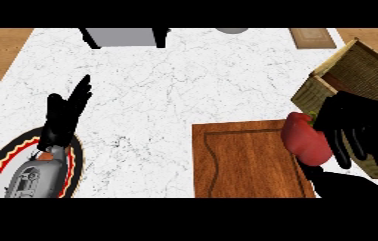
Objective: Pick the bell pepper from the cutting board and place it in the basket
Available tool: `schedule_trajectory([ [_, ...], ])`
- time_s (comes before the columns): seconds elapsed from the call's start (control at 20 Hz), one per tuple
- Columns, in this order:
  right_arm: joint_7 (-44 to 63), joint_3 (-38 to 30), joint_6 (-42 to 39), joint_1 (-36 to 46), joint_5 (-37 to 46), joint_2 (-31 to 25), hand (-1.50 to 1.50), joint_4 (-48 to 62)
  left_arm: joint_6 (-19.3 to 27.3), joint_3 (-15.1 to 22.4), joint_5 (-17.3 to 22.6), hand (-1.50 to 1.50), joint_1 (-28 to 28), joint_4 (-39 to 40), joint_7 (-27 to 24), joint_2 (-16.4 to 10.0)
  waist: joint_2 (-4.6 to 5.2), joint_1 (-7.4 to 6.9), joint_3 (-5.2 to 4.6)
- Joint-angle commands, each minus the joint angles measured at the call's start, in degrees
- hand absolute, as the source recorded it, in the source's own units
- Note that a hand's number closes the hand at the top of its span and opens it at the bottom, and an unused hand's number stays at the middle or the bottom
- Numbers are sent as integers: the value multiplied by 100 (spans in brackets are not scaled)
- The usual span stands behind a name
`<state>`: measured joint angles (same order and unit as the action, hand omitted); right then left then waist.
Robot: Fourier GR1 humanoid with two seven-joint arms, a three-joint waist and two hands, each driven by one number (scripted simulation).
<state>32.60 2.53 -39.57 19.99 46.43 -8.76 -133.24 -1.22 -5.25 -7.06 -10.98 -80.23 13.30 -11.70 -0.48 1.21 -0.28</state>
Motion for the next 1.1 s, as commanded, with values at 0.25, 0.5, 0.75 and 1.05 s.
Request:
schedule_trajectory([
  [0.25,-353,-2865,-1597,1956,-1602,-2034,150,1502,-143,-3,107,0,72,-138,48,-31,2,-58,25],
  [0.5,-1392,-3606,-1753,2503,-2076,-3396,150,3343,21,170,-72,0,-179,40,55,177,72,-124,29],
  [0.75,-2706,-3492,-1614,2475,-2050,-4274,150,4689,-113,54,1,0,-273,30,119,17,79,-190,31],
  [1.05,-3845,-2777,-490,2116,-1289,-4377,150,5616,-49,72,-84,0,-135,22,-49,77,71,-214,29],
])
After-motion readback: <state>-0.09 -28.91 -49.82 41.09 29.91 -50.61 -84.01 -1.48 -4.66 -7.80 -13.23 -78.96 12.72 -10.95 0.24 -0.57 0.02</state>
